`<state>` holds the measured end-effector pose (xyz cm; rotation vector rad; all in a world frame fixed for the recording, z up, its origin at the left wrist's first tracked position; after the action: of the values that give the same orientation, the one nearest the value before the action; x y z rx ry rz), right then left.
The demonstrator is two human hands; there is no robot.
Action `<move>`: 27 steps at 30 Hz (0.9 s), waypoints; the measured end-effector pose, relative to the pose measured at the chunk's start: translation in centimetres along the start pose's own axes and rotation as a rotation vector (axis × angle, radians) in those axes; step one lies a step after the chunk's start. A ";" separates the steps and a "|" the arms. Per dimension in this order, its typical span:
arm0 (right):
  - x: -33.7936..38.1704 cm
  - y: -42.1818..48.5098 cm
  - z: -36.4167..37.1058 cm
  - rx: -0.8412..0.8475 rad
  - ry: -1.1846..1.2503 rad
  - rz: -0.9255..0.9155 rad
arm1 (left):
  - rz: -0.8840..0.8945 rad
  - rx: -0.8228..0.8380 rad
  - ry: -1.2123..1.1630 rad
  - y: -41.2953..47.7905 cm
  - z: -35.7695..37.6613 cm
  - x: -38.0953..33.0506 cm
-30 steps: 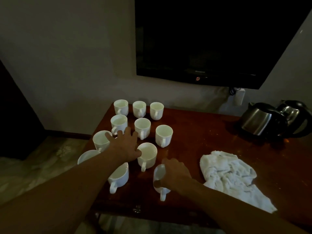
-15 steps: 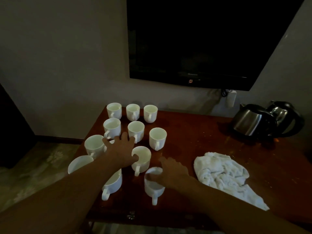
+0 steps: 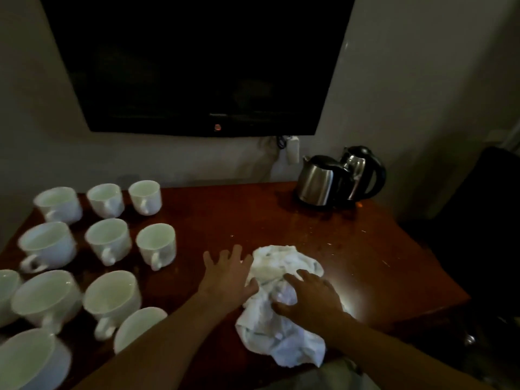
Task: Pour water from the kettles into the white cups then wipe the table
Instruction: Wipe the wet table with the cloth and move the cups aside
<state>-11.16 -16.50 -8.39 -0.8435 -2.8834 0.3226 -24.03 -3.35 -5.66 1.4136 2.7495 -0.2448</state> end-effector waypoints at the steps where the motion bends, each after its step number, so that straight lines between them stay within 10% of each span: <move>1: -0.9 0.1 0.6 0.005 0.005 -0.010 | -0.003 0.007 0.006 0.5 0.9 -0.8; 27: -0.8 11.0 5.0 -0.142 0.070 -0.654 | -0.395 -0.536 -0.342 5.1 8.9 -2.2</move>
<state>-5.66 -8.75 -15.85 0.1027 -2.9309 0.0153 -18.95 -3.62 -14.82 0.6325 2.5059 0.2124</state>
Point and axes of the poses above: each hand's wrist, its own y-axis towards the middle knuckle, its own z-axis out of the palm, x = y × z, the point moved 6 cm from there along y, towards the middle knuckle, and after that the axes turned 5 degrees about -y, right-handed, at the moved point
